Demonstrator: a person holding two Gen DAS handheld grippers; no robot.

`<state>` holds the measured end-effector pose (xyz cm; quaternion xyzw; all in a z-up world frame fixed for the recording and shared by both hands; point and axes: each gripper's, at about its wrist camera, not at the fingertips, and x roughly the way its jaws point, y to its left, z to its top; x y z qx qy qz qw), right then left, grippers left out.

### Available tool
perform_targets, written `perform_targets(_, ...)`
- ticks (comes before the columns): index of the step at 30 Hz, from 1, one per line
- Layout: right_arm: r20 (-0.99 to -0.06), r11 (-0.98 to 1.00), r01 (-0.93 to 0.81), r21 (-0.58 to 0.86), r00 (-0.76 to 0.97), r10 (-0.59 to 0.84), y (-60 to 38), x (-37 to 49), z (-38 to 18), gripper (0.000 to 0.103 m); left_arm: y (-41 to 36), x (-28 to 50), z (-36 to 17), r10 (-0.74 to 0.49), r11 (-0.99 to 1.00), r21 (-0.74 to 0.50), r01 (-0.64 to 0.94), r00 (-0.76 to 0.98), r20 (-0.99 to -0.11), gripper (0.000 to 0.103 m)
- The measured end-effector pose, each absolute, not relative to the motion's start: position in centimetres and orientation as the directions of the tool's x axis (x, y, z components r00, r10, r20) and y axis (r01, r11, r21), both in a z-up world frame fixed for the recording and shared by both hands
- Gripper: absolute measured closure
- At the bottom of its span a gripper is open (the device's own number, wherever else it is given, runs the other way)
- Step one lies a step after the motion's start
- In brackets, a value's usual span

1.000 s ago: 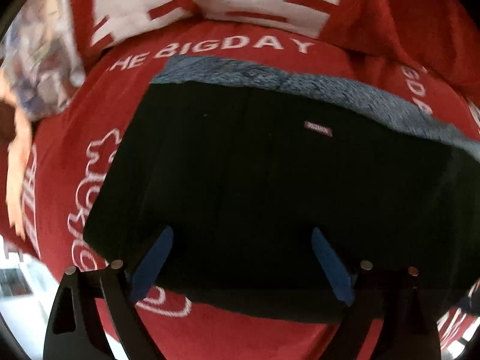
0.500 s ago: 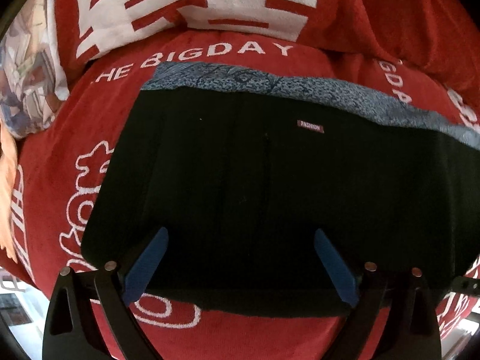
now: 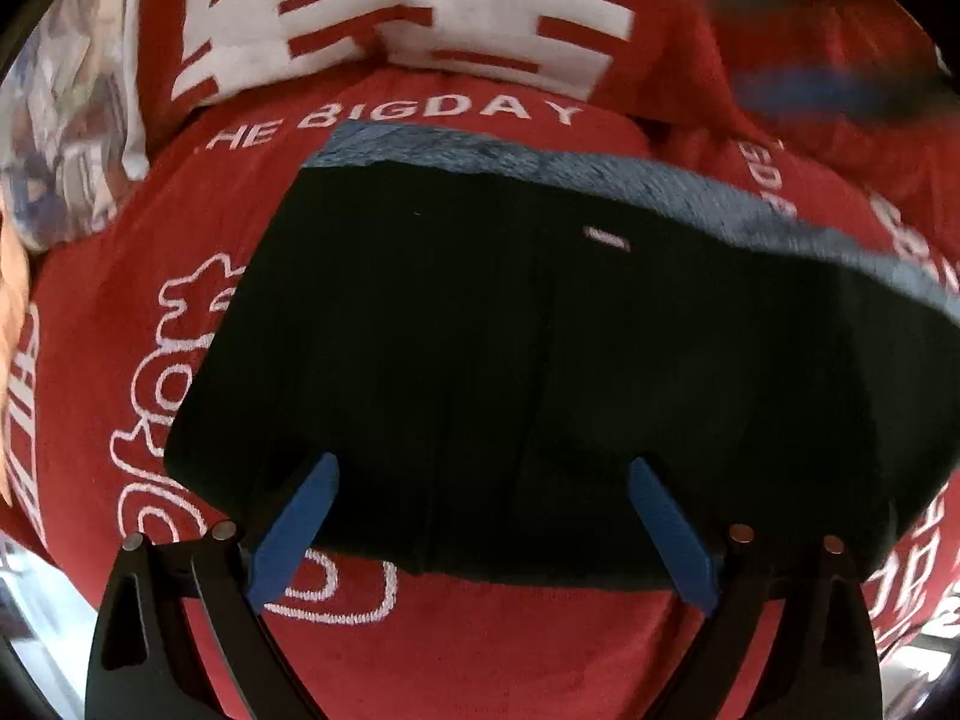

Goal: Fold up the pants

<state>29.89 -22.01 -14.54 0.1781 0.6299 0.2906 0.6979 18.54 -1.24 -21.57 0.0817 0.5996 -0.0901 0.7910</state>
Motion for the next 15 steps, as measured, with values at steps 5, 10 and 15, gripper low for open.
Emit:
perform_targets(5,-0.868,0.782,-0.436,0.446,0.003,0.497,-11.7,34.7,-17.0,0.038,-0.4,18.3,-21.4,-0.097,0.975,-0.031,0.219,0.297,-0.95,0.006)
perform_targets(10,-0.889,0.799,-0.406,0.444,-0.083,0.451,-8.4,37.1,-21.2,0.053,0.4,18.5,-21.1,-0.14,0.982,-0.091,0.165,0.314,-0.939,0.006)
perform_targets(15,-0.822,0.742,-0.367,0.561,-0.142,0.551,-7.6,36.7,-20.2,0.096,1.4,18.7,-20.5,-0.186,0.978,-0.149,0.148,0.287,-0.94,0.006)
